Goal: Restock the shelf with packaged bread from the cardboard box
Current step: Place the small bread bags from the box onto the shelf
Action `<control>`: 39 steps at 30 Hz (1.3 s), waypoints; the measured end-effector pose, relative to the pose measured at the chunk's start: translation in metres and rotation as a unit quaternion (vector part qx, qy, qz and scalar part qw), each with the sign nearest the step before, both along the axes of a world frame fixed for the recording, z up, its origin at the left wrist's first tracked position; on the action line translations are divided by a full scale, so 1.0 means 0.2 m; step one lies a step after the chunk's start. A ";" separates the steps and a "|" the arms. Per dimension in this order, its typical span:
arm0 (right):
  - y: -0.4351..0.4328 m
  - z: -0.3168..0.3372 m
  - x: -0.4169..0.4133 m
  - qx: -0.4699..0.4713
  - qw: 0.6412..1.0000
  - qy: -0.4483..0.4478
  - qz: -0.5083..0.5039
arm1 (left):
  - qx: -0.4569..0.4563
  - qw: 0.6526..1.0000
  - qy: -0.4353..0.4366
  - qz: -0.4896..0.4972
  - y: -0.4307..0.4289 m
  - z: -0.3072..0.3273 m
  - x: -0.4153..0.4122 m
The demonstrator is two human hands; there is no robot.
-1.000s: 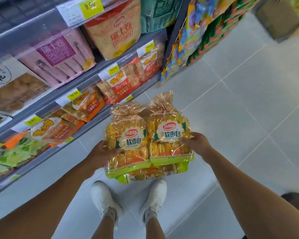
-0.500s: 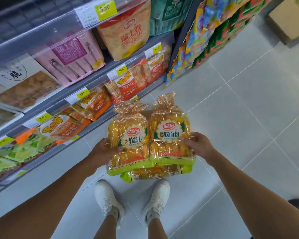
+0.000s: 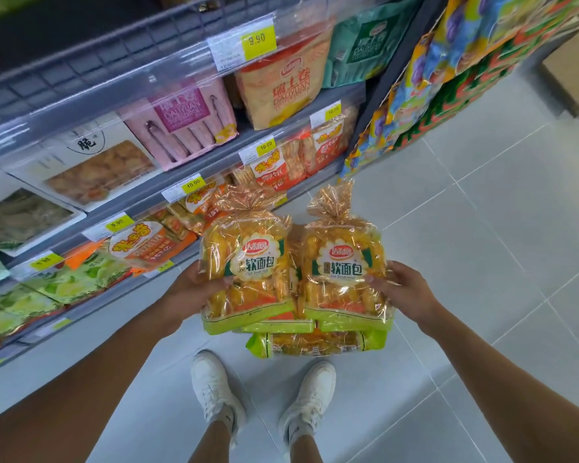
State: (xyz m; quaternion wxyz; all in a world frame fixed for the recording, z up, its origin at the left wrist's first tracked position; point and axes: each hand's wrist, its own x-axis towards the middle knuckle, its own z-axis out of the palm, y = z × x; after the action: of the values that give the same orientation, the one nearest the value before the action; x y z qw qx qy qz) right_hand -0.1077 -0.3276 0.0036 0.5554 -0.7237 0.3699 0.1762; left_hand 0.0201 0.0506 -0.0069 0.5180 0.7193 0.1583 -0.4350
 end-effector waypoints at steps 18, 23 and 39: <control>0.17 0.58 0.46 0.038 0.984 -0.166 0.061 | -0.024 0.981 -0.180 0.061 0.34 0.50 0.23; 0.26 0.78 0.58 0.044 0.973 -0.201 0.107 | -0.018 0.976 -0.204 0.070 0.42 0.62 0.18; 0.50 1.08 0.77 0.041 0.960 -0.222 0.166 | -0.101 0.967 -0.169 0.163 0.76 0.71 -0.13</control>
State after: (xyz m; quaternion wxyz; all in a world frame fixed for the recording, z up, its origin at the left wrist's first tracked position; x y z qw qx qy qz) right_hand 0.0470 -0.2273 0.2194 0.6157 -0.7724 0.1046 0.1154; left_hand -0.0063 0.2025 0.1351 0.6716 0.6903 0.1390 -0.2305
